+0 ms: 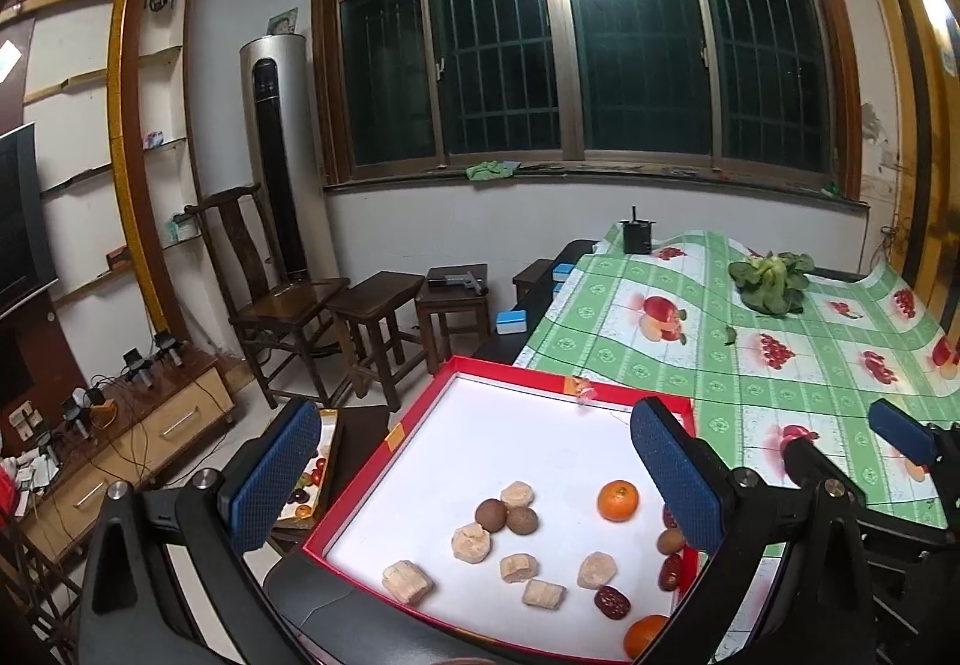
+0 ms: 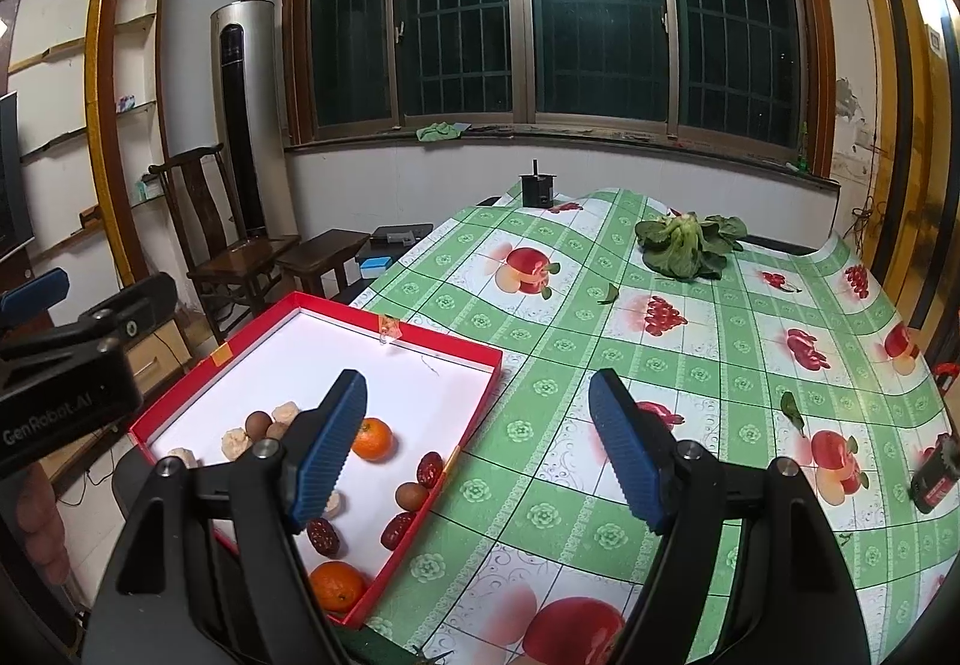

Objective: Organize fruits

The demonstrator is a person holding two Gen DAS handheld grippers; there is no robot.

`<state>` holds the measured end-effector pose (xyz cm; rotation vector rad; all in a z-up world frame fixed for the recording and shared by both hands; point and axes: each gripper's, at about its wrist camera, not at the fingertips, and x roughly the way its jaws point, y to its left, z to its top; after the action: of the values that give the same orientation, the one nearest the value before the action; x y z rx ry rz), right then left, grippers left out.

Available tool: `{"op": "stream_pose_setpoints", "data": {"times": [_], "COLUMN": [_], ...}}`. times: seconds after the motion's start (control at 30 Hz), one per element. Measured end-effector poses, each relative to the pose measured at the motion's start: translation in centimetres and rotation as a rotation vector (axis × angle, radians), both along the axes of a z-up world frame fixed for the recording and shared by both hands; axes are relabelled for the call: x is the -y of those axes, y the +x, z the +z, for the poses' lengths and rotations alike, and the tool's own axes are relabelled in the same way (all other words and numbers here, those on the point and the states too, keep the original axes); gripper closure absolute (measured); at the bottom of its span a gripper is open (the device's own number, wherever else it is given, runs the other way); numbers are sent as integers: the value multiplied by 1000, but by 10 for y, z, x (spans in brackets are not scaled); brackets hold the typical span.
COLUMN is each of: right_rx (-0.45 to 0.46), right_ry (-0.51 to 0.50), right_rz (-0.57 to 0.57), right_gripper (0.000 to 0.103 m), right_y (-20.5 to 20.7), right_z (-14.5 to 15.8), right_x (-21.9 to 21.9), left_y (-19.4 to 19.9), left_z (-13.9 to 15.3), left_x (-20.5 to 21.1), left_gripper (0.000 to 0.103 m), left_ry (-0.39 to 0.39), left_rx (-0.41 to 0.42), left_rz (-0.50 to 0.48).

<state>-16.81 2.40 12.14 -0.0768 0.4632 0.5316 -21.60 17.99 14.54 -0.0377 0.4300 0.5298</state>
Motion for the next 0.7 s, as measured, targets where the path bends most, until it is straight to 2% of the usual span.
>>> {"op": "stream_pose_setpoints", "data": {"times": [0.7], "right_rx": [-14], "right_ry": [-29], "right_rz": [30], "right_gripper": [26], "right_y": [-1], "right_z": [-8], "right_x": [-12], "left_y": [-2], "left_z": [1], "left_x": [-7], "left_gripper": [0], "left_ry": [-31], "left_rx": [-12], "left_rz": [8]}}
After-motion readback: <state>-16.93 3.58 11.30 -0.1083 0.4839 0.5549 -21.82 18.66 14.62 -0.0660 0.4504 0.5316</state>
